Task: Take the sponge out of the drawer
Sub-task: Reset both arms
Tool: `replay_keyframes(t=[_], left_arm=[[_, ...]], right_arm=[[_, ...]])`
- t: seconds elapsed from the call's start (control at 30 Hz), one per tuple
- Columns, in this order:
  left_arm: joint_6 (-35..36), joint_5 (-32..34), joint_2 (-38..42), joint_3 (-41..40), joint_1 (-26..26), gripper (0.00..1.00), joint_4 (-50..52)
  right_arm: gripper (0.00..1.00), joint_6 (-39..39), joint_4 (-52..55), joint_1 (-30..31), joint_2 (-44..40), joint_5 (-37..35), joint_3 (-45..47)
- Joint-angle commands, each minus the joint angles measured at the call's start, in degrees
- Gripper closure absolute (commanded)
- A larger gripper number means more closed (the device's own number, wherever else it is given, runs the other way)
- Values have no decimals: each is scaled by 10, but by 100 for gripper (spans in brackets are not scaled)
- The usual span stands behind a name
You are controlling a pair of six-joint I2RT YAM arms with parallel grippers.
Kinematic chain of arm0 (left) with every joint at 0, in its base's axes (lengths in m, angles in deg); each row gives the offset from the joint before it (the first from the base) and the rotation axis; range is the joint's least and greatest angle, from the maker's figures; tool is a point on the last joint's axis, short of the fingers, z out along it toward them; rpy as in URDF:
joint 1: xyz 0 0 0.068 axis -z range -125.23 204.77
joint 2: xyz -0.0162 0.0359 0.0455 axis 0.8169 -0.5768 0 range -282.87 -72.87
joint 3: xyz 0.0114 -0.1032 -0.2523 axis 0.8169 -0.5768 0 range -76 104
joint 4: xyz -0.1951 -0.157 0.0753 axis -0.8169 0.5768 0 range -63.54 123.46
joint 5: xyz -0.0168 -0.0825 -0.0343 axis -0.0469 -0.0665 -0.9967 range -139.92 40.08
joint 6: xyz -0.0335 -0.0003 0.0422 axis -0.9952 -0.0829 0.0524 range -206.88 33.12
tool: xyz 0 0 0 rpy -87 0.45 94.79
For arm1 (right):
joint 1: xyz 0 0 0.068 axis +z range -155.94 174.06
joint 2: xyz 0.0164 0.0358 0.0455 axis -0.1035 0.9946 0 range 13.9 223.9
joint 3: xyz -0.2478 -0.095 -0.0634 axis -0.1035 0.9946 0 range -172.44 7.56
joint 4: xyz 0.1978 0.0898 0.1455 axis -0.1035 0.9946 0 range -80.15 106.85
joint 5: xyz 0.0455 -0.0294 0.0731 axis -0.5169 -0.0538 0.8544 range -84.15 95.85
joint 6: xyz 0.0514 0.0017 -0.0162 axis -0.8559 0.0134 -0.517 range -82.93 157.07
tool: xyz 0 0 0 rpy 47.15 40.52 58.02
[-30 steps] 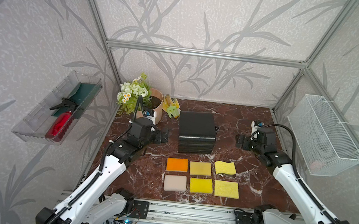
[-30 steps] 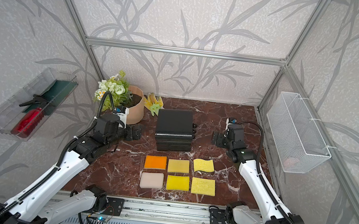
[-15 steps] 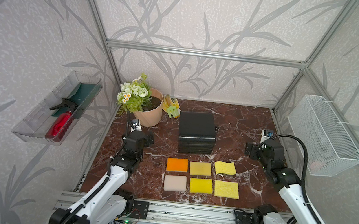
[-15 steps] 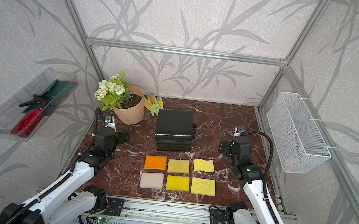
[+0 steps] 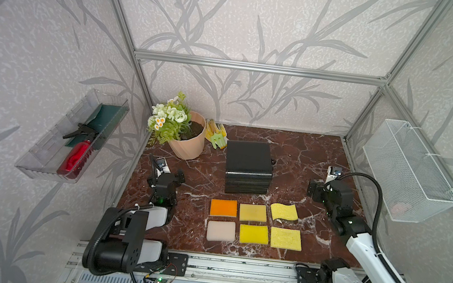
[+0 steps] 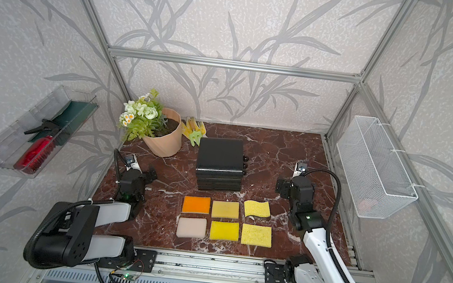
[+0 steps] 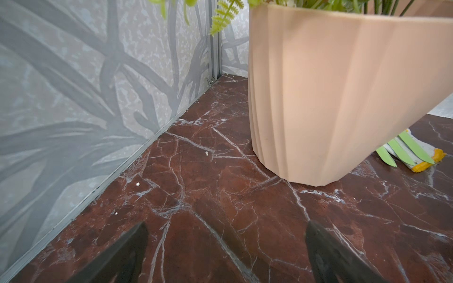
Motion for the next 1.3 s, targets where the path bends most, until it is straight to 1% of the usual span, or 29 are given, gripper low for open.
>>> replay_keyframes(t=[0.0, 0.07, 0.1, 0.2, 0.23, 0.27, 0.37, 0.47, 0.53, 0.63, 0.67, 0.73, 0.77, 0.8, 0.9, 0.97, 1.0, 1.27], left_arm=[[24, -20, -65, -18, -4, 1, -179], [25, -27, -126, -23, -5, 1, -248], [36, -30, -160, -19, -5, 1, -285], [24, -35, -101, 6, -5, 1, -146], [20, -32, -95, 11, -7, 1, -130], [19, -29, -98, 11, -9, 1, -135], [28, -27, -141, 8, -11, 1, -211], [9, -13, -116, 21, -13, 1, -139], [19, -20, -126, 37, -15, 1, -129], [16, -26, -118, 45, -15, 1, -101], [19, -27, -122, 47, -15, 1, -106], [25, -36, -124, 59, -13, 1, -82], [26, -40, -120, 73, -13, 1, -48], [41, -59, -121, 87, -13, 1, -28], [41, -60, -123, 86, -12, 1, -34], [42, -60, -125, 85, -12, 1, -38], [41, -60, -123, 86, -13, 1, -35], [42, -59, -123, 87, -12, 1, -36]], right_arm=[[1, 52, -221, -7, 24, 26, 70], [1, 78, -306, -8, 52, 22, 104], [1, 84, -321, -8, 69, 11, 110], [1, 99, -358, -12, 118, -9, 117], [1, 99, -386, -14, 134, -6, 125], [1, 103, -429, -18, 157, 0, 136], [1, 117, -557, -24, 237, 10, 153], [1, 124, -649, -26, 320, 34, 151], [1, 124, -677, -27, 368, 41, 146], [1, 132, -796, -27, 451, 45, 161], [1, 130, -807, -27, 447, 49, 169], [1, 121, -759, -33, 429, 55, 161], [1, 124, -755, -35, 435, 63, 154], [1, 131, -755, -34, 439, 75, 149], [1, 129, -690, -35, 430, 75, 119], [1, 122, -609, -35, 423, 61, 83], [1, 117, -605, -40, 421, 69, 84], [1, 119, -611, -40, 423, 67, 84]])
